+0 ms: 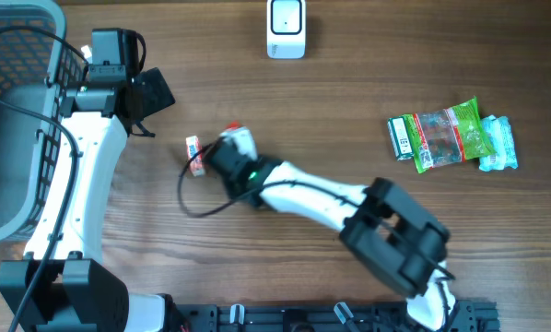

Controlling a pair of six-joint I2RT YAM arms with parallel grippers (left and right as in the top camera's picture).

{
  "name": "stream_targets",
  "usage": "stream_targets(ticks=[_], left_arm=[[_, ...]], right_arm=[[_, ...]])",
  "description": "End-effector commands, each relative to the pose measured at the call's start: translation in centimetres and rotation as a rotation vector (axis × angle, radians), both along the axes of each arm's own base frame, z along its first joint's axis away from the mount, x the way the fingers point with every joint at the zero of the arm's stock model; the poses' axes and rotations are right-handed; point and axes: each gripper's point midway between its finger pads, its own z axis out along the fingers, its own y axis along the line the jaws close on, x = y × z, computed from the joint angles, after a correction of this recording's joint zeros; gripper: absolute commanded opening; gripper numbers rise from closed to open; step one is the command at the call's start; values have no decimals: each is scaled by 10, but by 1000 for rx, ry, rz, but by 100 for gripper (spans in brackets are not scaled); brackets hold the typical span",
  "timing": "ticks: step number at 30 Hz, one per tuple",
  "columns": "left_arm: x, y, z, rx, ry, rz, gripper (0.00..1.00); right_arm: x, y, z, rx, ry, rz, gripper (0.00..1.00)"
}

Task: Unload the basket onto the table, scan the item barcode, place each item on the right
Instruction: 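Carry the red stick packet rightward toward the other items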

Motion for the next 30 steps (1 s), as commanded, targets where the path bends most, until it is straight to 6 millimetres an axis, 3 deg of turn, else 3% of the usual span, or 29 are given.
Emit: stream_targets(ticks=[1, 6, 11, 14, 16, 17, 19, 29, 30], left_arm=[[1, 4, 4, 16, -7, 1, 100], [1, 4, 4, 16, -7, 1, 100], [1, 4, 4, 16, -7, 1, 100], [1, 4, 4, 16, -7, 1, 100], [1, 4, 4, 16, -7, 1, 100], [1, 4, 4, 16, -7, 1, 100], [1, 4, 4, 16, -7, 1, 100], [1, 4, 4, 16, -7, 1, 100], [1, 4, 4, 16, -7, 1, 100]], right_arm=[[20, -52, 27, -118, -14, 40, 4], [14, -133, 15, -363, 158, 181, 4], [17, -181, 13, -405, 253, 103, 4], [20, -191, 13, -404, 263, 77, 6], [22, -193, 13, -405, 262, 81, 12], [22, -193, 13, -407, 263, 92, 24], [22, -193, 13, -408, 262, 93, 38], [23, -187, 12, -373, 262, 94, 38], [23, -187, 12, -373, 263, 93, 31]])
